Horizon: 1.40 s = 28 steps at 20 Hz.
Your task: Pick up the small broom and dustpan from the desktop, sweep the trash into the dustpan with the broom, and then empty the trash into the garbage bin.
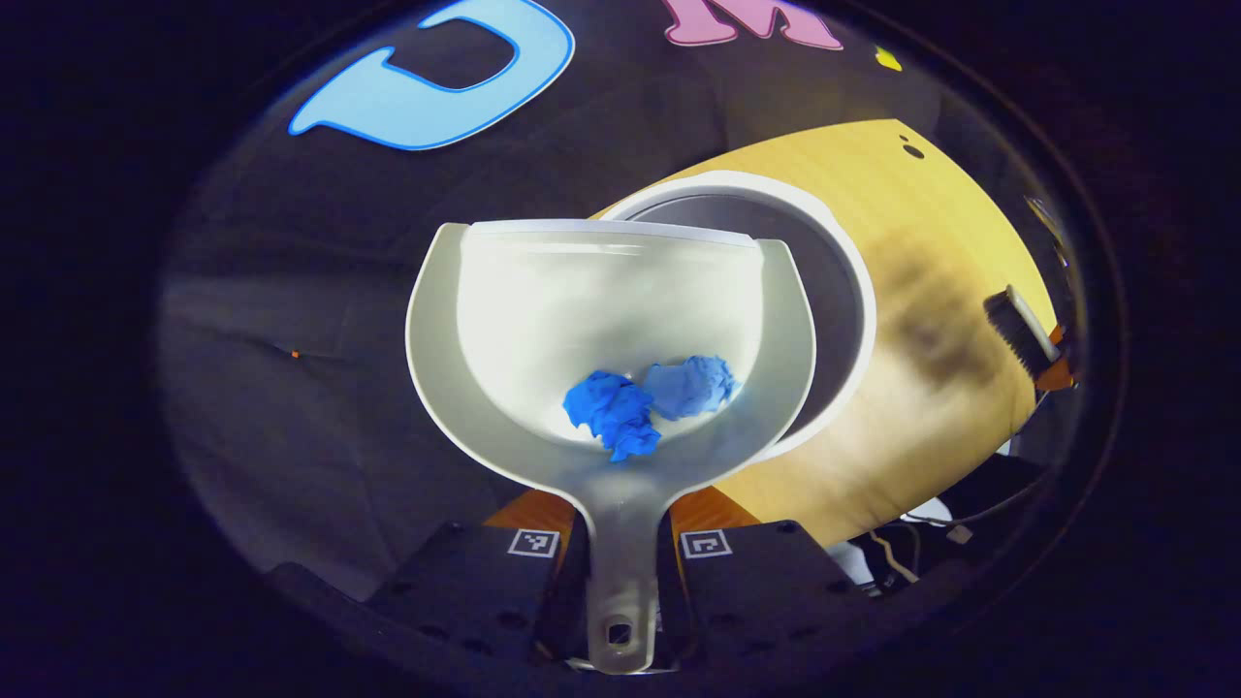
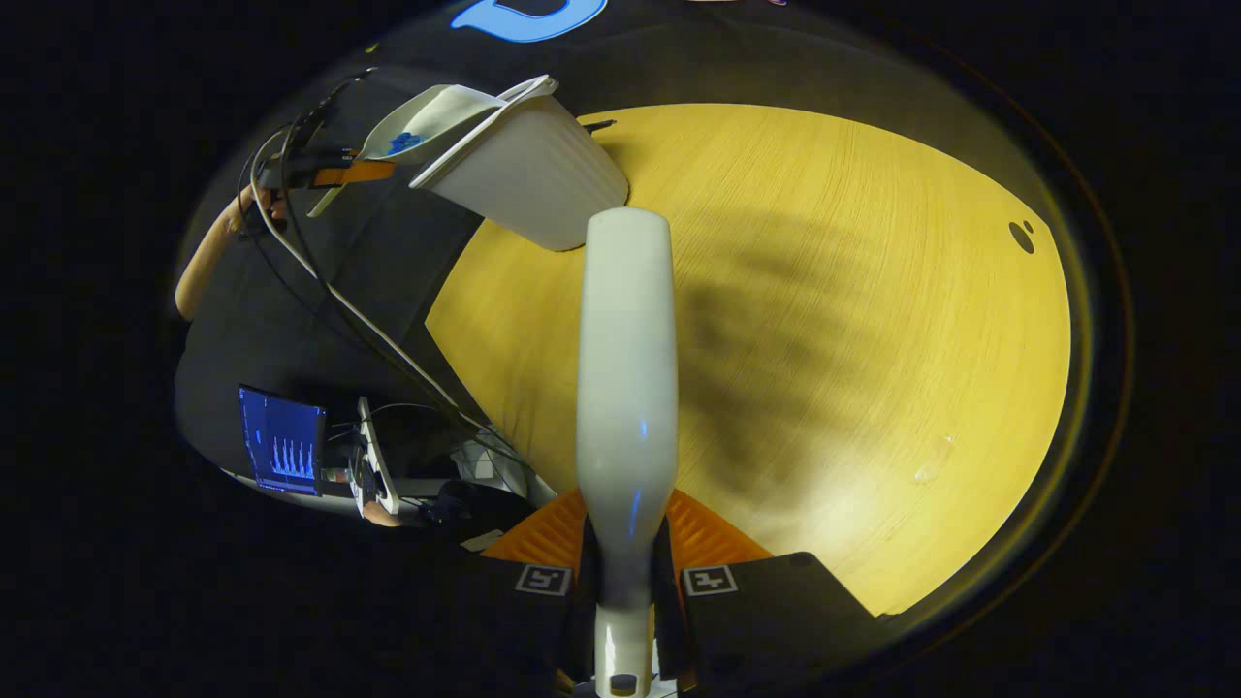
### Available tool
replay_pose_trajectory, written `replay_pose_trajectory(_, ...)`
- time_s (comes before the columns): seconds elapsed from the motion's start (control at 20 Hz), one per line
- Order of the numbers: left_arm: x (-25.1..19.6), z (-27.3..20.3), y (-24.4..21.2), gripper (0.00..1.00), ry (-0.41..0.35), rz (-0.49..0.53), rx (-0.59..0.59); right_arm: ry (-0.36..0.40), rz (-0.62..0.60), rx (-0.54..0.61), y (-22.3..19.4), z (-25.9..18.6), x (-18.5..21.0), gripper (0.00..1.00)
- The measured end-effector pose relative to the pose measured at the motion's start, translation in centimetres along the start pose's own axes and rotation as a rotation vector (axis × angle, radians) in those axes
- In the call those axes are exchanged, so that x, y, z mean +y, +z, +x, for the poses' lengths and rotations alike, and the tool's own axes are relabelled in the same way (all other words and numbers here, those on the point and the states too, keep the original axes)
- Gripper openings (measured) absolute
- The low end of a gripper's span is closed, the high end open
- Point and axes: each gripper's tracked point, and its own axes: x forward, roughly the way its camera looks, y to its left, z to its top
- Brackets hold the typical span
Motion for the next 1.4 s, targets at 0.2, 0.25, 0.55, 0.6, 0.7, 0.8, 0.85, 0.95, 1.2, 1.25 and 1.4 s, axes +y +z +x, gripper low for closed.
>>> replay_pose_trajectory(0.2,1.4,-0.5,0.6,0.3,0.073,0.151,0.045,-0.03,0.025,-0.016,-0.3,0.0,-1.6,0.24)
replay_pose_trajectory(0.25,1.5,-0.5,0.6,0.29,0.084,0.173,0.054,-0.031,0.036,-0.023,-0.5,-0.1,-1.8,0.24)
replay_pose_trajectory(0.55,2.5,-0.7,0.4,0.29,0.181,0.305,0.088,-0.046,0.086,-0.034,-2.0,-0.2,-3.3,0.27)
replay_pose_trajectory(0.6,2.5,-0.7,0.4,0.29,0.188,0.308,0.086,-0.049,0.094,-0.035,-2.2,-0.1,-3.4,0.23)
replay_pose_trajectory(0.7,2.6,-0.7,0.3,0.29,0.188,0.294,0.082,-0.057,0.109,-0.041,-2.4,-0.2,-3.5,0.28)
replay_pose_trajectory(0.8,2.5,-0.6,0.7,0.29,0.192,0.263,0.044,-0.065,0.117,-0.049,-2.6,-0.3,-3.6,0.23)
replay_pose_trajectory(0.85,2.2,-0.4,0.9,0.29,0.195,0.223,0.01,-0.068,0.123,-0.056,-2.6,-0.5,-3.6,0.28)
replay_pose_trajectory(0.95,1.5,-0.1,1.8,0.29,0.184,0.147,-0.076,-0.077,0.144,-0.061,-2.8,-1.0,-3.7,0.27)
replay_pose_trajectory(1.2,-1.1,1.3,3.6,0.29,0.037,-0.056,-0.313,-0.179,0.111,-0.069,-3.7,-1.5,-4.4,0.28)
replay_pose_trajectory(1.25,-1.9,1.6,4.0,0.29,0.003,-0.083,-0.351,-0.193,0.106,-0.073,-3.8,-1.6,-4.3,0.27)
replay_pose_trajectory(1.4,-2.7,1.9,4.6,0.29,-0.11,-0.104,-0.467,-0.226,0.093,-0.087,-4.1,-1.7,-3.8,0.32)
